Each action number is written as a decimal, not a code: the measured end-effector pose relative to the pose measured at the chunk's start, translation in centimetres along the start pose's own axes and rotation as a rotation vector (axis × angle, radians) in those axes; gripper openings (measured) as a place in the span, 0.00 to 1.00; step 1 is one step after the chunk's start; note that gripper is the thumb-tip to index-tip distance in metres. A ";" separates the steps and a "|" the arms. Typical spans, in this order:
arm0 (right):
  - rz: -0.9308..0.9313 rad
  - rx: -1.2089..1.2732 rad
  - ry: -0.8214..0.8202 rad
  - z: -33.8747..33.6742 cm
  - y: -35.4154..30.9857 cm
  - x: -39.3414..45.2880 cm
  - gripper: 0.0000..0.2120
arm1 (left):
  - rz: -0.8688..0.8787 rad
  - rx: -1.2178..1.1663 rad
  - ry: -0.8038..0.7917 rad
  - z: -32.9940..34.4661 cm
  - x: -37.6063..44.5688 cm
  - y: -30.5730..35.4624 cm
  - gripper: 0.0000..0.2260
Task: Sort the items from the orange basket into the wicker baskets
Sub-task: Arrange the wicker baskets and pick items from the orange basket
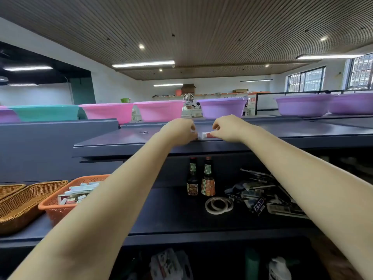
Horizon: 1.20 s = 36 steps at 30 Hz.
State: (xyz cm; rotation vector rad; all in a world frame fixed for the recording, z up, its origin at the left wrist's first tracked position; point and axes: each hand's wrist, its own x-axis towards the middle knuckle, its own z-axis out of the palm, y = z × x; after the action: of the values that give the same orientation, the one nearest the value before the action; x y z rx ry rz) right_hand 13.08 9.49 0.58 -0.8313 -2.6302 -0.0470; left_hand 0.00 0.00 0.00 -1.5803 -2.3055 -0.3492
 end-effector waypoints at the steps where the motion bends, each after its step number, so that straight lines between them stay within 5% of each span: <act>1: 0.008 0.010 -0.007 0.3 0.0 0.2 0.19 | -0.019 -0.003 -0.016 0.1 -0.1 -0.3 0.17; 6: 0.045 0.058 -0.028 1.3 0.8 1.3 0.19 | -0.030 -0.049 -0.032 0.9 0.2 -1.8 0.19; 10: 0.025 0.093 -0.044 1.3 1.7 2.0 0.15 | -0.038 -0.072 -0.081 1.0 1.0 -2.7 0.10; 16: -0.030 0.171 0.004 1.5 2.1 2.2 0.12 | -0.049 -0.208 -0.078 0.9 1.2 -3.0 0.17; 29: -0.150 0.331 0.354 1.7 1.2 -1.4 0.13 | 0.017 -0.443 0.363 1.0 -3.5 -2.7 0.14; 36: -0.191 0.402 0.446 3.6 0.4 -7.1 0.13 | 0.091 -0.479 0.471 2.4 -8.5 -1.9 0.12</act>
State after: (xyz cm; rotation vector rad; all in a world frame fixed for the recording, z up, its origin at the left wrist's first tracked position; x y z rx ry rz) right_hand 17.42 6.50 -5.35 -0.3770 -2.1810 0.2136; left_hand 0.80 -7.06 -5.57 -1.5754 -1.8606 -1.1806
